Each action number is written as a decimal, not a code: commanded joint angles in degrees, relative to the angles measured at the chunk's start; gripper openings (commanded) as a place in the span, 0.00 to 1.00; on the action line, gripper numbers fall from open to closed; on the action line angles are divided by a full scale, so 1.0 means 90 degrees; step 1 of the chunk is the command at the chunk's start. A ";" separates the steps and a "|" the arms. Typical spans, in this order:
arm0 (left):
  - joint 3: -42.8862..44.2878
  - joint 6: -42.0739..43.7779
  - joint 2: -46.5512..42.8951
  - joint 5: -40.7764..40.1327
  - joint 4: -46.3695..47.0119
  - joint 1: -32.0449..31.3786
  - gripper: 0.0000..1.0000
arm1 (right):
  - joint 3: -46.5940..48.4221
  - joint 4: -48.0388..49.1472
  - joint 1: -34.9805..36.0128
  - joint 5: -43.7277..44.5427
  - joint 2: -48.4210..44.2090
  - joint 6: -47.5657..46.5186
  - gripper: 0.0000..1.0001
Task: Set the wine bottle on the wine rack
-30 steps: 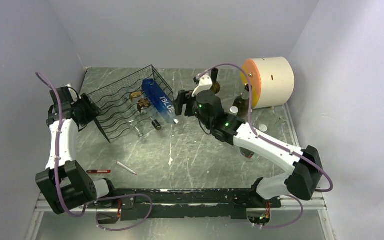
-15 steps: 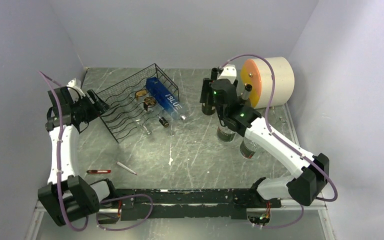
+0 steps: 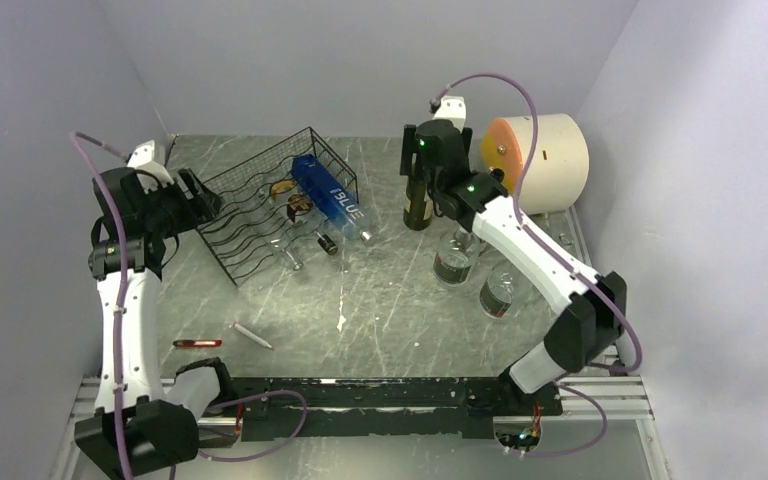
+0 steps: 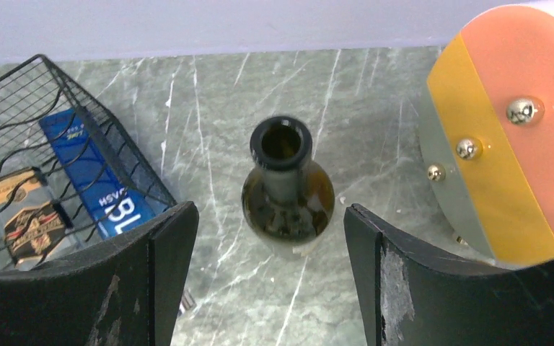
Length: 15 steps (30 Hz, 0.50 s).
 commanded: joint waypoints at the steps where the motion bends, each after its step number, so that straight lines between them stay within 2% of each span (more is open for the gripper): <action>1: 0.0397 0.0514 -0.0215 0.0878 0.0124 -0.0514 0.73 | 0.0582 0.0055 -0.0261 -0.0115 0.0536 -0.0159 0.78; 8: 0.0321 0.0665 -0.0290 0.1398 0.0371 -0.1021 0.75 | 0.0703 0.0357 -0.0602 -0.0655 0.0972 -0.0392 0.66; 15: 0.0293 0.0793 -0.0338 0.1628 0.0496 -0.1223 0.75 | 0.0586 0.0764 -0.0740 -0.0988 0.1124 -0.0822 0.42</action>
